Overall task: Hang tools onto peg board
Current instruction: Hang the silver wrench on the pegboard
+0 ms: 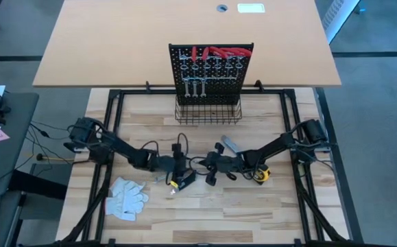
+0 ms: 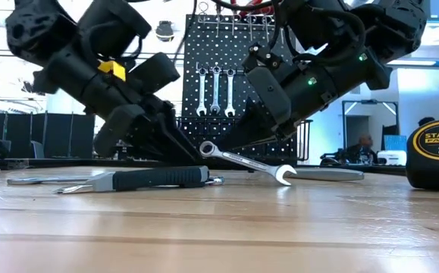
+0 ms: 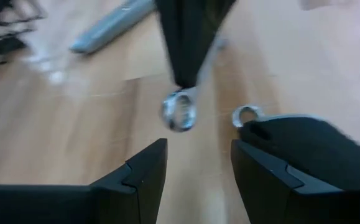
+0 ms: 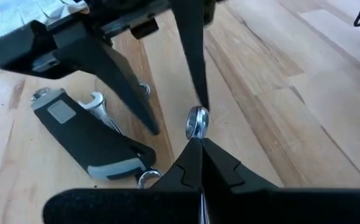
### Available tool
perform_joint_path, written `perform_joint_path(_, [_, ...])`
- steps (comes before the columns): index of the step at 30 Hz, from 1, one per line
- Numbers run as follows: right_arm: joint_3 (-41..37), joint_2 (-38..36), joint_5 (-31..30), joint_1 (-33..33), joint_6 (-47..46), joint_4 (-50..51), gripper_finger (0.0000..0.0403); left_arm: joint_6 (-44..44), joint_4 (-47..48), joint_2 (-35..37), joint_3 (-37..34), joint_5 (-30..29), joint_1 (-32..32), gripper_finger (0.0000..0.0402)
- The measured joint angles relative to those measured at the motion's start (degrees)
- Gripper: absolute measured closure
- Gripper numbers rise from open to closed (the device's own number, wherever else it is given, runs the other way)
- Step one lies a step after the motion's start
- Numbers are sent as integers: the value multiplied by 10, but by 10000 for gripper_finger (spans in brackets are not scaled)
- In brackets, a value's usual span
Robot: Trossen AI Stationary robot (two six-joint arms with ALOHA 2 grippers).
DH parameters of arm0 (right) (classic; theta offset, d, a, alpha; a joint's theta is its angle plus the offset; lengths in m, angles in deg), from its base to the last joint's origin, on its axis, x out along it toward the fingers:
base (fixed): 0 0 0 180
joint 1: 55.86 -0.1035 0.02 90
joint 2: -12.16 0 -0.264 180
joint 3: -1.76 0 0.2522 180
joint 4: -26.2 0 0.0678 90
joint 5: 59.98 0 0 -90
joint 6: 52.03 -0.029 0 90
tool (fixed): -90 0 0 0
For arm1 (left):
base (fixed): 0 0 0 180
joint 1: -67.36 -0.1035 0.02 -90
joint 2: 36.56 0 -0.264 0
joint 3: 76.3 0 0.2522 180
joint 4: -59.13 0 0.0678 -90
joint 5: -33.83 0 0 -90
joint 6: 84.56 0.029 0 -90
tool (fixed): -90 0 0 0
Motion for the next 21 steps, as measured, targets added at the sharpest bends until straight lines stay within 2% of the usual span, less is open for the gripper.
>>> perform_joint_path(2, [0, 0, 0, 0, 0, 0, 398, 0, -3, 0, 0, 23, -8, 228])
perform_joint_path(11, [0, 0, 0, 0, 0, -4, 398, -3, -35, 0, 1, 27, -29, 228])
perform_joint_path(15, [0, 0, 0, 0, -1, -4, 398, -7, -35, 0, 1, 68, -46, 229])
perform_joint_path(21, [0, 0, 0, 0, -1, -4, 398, 0, -38, 0, 1, 92, -57, 261])
